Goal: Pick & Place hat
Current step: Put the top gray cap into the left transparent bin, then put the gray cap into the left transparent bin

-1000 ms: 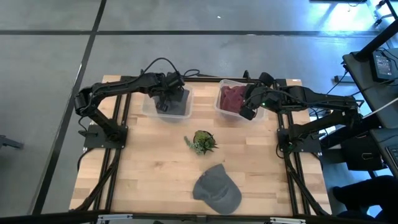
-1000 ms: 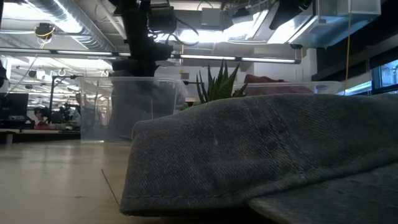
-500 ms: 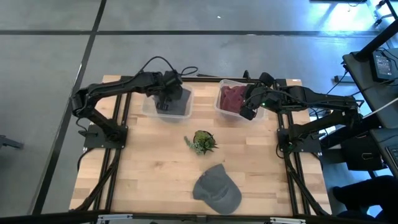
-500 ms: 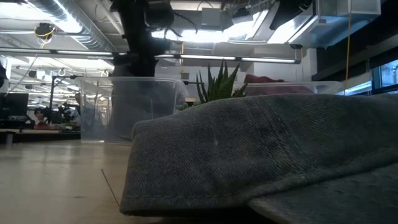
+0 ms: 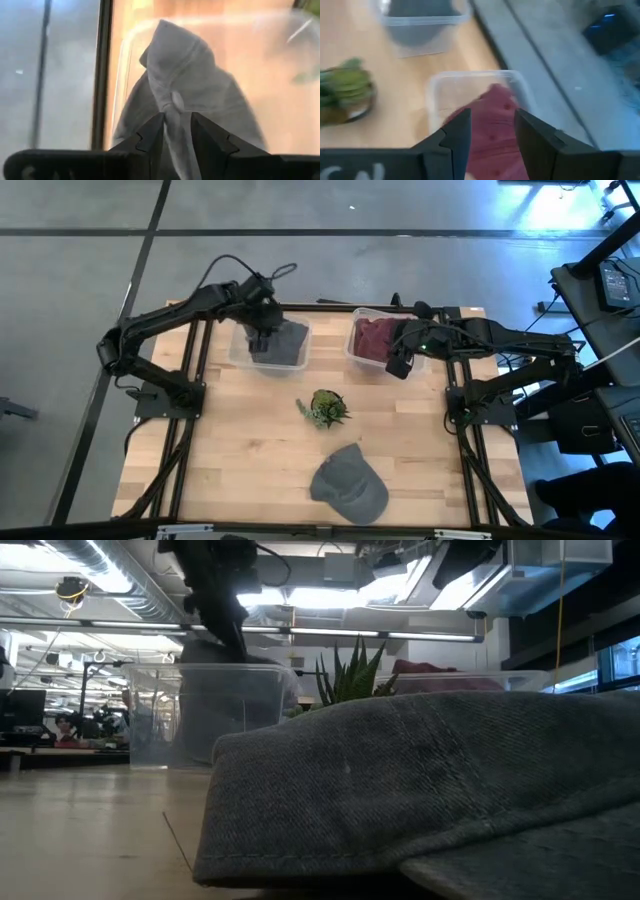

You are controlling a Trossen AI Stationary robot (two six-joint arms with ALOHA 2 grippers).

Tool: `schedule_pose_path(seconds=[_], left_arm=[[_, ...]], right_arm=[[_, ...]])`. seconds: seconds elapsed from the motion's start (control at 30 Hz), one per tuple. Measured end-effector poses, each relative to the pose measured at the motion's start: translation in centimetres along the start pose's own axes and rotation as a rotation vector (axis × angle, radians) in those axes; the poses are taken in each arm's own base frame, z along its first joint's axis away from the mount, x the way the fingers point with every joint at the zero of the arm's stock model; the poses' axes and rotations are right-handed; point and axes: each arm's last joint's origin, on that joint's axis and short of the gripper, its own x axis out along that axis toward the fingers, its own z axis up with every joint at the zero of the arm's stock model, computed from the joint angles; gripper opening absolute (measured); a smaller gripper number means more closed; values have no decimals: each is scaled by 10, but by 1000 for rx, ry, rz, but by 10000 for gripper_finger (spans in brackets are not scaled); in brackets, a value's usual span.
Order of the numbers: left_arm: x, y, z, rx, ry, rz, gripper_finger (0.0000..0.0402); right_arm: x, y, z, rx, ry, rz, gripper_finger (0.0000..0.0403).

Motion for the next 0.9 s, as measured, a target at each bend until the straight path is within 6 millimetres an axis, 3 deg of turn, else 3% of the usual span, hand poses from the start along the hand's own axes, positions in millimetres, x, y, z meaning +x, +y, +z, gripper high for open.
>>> schedule_pose_path(seconds=[0.23,0.5,0.67,0.9], left_arm=[[-25,10,-3,-178,-277,-170,97],[-68,-3,14,-203,-550,-140,93],[-59,-27,20,-191,-678,-183,97],[-32,-69,18,-208,-720,-166,93]], right_arm=[[1,10,-2,45,14,215,149],[34,51,-36,28,56,320,149],[49,78,-58,82,90,527,149],[61,104,-83,237,106,633,149]])
